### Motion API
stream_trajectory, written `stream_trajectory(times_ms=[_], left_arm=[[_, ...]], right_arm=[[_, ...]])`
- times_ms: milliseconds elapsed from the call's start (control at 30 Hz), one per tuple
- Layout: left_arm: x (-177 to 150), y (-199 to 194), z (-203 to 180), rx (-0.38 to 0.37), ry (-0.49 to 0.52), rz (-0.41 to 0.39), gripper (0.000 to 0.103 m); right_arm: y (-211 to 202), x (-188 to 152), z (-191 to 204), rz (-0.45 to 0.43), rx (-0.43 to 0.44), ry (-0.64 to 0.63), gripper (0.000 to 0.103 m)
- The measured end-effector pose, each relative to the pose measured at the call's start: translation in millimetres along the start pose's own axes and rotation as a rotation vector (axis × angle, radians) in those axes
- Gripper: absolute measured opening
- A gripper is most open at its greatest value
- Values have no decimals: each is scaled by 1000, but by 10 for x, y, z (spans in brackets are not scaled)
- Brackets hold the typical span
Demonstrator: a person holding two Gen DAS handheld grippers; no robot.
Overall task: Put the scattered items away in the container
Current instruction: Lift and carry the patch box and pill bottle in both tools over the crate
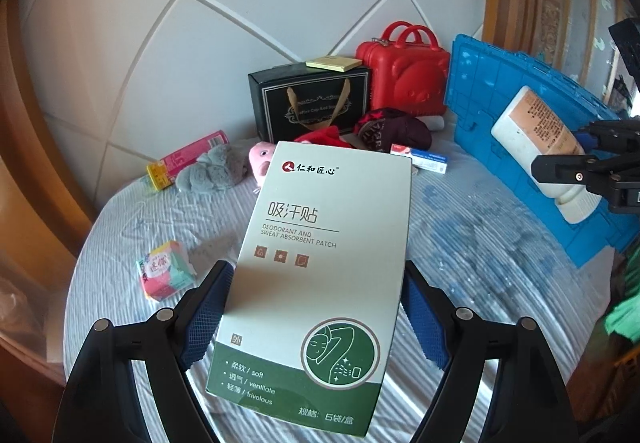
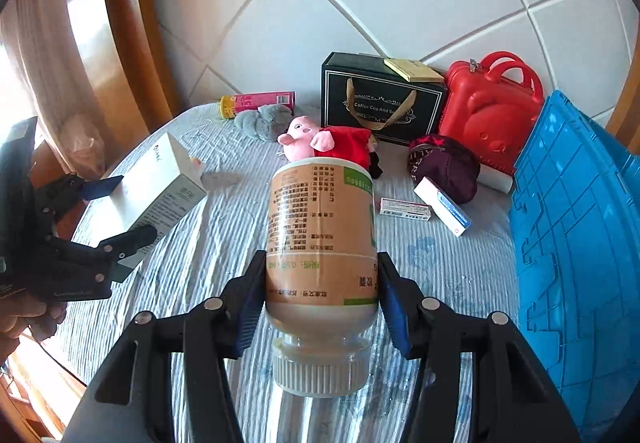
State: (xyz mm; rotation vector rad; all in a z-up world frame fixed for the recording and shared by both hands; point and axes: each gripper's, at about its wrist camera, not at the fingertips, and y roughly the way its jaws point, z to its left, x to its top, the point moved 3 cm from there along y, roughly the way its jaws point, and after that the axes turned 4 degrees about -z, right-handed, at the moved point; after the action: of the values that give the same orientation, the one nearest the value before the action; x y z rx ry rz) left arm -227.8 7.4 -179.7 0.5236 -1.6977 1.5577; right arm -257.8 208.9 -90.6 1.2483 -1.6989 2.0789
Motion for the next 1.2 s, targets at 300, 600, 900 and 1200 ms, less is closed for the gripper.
stream_trajectory(times_ms=[300,600,900,1200], left_arm=[[214,-444,-218,40,1,-45,82],[480,-718,-654,47,-1,-70,82],[849,-843,-1076,68,-33,-95,82],[1243,-1004,-1532,76,-74,-123,82]], right_arm=[[-595,-115,-99,-68,38,9,51],[-995,-149,-473,-127,67,43,51],[-1289,-94,-944,-161,88,30,51],[-1652,-8,-1444,-227,117,11,51]])
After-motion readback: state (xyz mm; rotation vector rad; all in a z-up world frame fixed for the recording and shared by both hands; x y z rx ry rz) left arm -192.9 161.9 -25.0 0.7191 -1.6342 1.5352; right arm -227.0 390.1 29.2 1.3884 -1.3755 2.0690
